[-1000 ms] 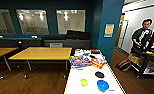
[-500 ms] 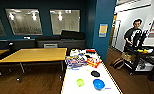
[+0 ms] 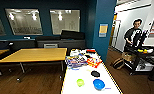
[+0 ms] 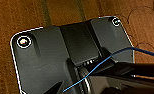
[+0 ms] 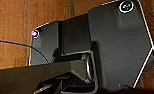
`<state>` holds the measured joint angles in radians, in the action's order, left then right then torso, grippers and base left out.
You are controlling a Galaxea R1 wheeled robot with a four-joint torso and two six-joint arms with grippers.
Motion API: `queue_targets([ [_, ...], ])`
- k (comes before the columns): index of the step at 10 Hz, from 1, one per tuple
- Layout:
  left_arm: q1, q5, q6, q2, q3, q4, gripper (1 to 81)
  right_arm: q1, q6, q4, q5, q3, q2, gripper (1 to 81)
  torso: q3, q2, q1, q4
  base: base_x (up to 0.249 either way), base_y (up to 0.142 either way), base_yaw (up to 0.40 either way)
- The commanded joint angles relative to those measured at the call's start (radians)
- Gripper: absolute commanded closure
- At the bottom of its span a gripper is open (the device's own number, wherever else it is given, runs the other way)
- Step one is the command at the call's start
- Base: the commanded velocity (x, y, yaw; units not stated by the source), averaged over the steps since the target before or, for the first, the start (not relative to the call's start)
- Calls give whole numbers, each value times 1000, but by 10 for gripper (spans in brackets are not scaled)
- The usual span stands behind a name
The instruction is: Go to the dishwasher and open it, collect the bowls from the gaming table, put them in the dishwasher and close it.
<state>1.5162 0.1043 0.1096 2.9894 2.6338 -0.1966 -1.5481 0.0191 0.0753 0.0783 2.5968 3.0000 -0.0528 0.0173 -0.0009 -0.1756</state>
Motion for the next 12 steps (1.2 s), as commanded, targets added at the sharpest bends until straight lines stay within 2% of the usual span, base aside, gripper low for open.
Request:
queue_targets([
  [1, -44, -46, 4, 1, -3, 3, 10, 47, -2, 12, -51, -3, 0, 10, 0, 0, 1, 0, 0, 0, 0],
  [4, -44, -46, 4, 2, -3, 3, 10, 44, -2, 11, -49, -3, 0, 10, 0, 0, 1, 0, 0, 0, 0],
  [12, -44, -43, 4, 1, -3, 2, 10, 47, -2, 12, -51, -3, 0, 10, 0, 1, 2, 0, 94, 0, 0],
])
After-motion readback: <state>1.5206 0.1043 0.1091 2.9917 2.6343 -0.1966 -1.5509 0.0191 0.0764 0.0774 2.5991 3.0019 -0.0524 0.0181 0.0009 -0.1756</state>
